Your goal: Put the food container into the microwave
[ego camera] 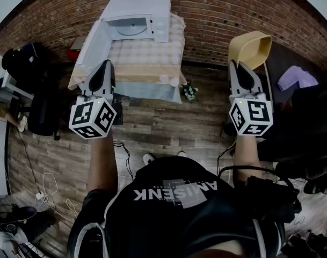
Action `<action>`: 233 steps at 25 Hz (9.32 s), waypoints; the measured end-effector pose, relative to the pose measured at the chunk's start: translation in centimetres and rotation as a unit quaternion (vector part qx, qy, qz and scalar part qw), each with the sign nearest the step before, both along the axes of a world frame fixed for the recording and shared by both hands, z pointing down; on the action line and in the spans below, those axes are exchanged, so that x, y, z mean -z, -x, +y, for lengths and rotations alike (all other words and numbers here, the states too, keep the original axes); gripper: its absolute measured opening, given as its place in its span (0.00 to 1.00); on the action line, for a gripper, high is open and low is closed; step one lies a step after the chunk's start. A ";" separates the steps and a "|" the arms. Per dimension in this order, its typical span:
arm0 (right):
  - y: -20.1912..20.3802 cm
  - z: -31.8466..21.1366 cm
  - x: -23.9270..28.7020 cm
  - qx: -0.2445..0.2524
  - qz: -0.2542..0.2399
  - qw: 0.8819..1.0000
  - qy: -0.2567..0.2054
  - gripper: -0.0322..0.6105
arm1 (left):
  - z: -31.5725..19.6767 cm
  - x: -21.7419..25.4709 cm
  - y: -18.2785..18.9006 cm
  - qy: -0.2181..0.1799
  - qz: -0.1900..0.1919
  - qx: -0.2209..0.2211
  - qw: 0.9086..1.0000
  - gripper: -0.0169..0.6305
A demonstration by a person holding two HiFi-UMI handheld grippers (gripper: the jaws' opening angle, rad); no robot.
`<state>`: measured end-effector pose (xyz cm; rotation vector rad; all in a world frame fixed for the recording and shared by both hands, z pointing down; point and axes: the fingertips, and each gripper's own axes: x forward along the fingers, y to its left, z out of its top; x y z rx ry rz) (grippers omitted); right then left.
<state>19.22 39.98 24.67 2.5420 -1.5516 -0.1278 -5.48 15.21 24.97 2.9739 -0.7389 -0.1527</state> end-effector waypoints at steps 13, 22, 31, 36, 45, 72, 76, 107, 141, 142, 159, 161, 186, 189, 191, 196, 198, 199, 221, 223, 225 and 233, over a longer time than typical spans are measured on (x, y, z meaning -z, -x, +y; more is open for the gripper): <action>0.8 -0.9 -0.1 0.002 -0.001 1.000 0.001 0.12 | -0.9 0.0 0.7 -0.009 -0.007 0.004 1.000 0.04; 3.1 -4.4 -0.1 0.037 -0.003 0.999 -0.006 0.12 | -3.6 -0.9 3.5 -0.009 -0.012 0.026 1.000 0.05; 7.5 -10.3 0.2 0.066 0.008 0.998 -0.002 0.12 | -8.1 -1.2 8.8 -0.008 -0.004 0.042 0.999 0.05; 9.7 -13.4 0.5 0.065 0.010 0.998 -0.005 0.12 | -11.2 -1.6 11.4 -0.006 -0.004 0.038 0.999 0.04; 12.5 -17.6 -0.7 0.066 0.011 0.998 0.009 0.12 | -15.0 -3.4 12.5 0.008 -0.003 0.020 1.000 0.05; -6.5 -31.6 -2.1 0.137 0.016 0.990 0.021 0.12 | -25.0 -4.4 -6.3 0.014 -0.030 0.064 0.997 0.05; -10.2 -32.8 -2.6 0.145 0.014 0.989 0.028 0.12 | -25.8 -4.5 -9.8 0.012 -0.039 0.067 0.997 0.05; -8.8 -48.7 -5.6 0.220 0.026 0.972 0.085 0.12 | -34.8 -7.2 -10.0 0.037 -0.047 0.050 0.997 0.05; 9.6 -56.4 -21.1 0.465 0.063 0.837 0.282 0.12 | -38.5 -16.2 -4.8 0.096 -0.085 0.031 0.991 0.05; 10.0 -56.4 -21.5 0.476 0.064 0.829 0.286 0.12 | -38.5 -16.0 -4.7 0.097 -0.083 0.037 0.991 0.05; 10.1 -57.0 -30.0 0.562 0.077 0.735 0.372 0.12 | -37.9 -15.1 -3.6 0.090 -0.085 0.112 0.986 0.05; 9.8 -57.5 -30.5 0.559 0.081 0.733 0.378 0.12 | -37.7 -14.9 -3.7 0.086 -0.082 0.110 0.987 0.05; 1.9 -67.4 -36.8 0.449 0.087 0.777 0.434 0.12 | -38.5 -14.3 -3.1 0.091 -0.078 0.173 0.978 0.05; 0.7 -68.5 -37.4 0.432 0.089 0.783 0.438 0.12 | -38.5 -14.3 -3.1 0.091 -0.080 0.178 0.977 0.05; 0.2 -69.1 -37.9 0.423 0.088 0.787 0.440 0.12 | -38.5 -14.2 -3.2 0.087 -0.082 0.181 0.976 0.05; -1.0 -70.6 -39.1 0.394 0.091 0.801 0.442 0.12 | -38.3 -14.0 -3.7 0.079 -0.090 0.179 0.976 0.05; -1.7 -71.1 -39.4 0.377 0.091 0.807 0.445 0.12 | -38.3 -13.9 -3.5 0.081 -0.091 0.183 0.976 0.05; -2.0 -71.5 -39.5 0.368 0.091 0.811 0.445 0.12 | -38.4 -13.8 -3.2 0.082 -0.091 0.185 0.975 0.05; -7.9 -75.8 -42.5 0.274 0.106 0.844 0.448 0.12 | -38.9 -13.5 -3.1 0.083 -0.095 0.214 0.969 0.05; -7.9 -76.1 -42.3 0.270 0.103 0.849 0.443 0.12 | -39.0 -13.4 -3.0 0.084 -0.093 0.216 0.968 0.05; -8.2 -76.2 -42.5 0.265 0.108 0.849 0.445 0.12 | -39.1 -13.4 -3.1 0.085 -0.092 0.217 0.968 0.05; -8.7 -76.4 -42.9 0.248 0.125 0.849 0.449 0.12 | -39.0 -13.3 -2.6 0.102 -0.076 0.219 0.967 0.05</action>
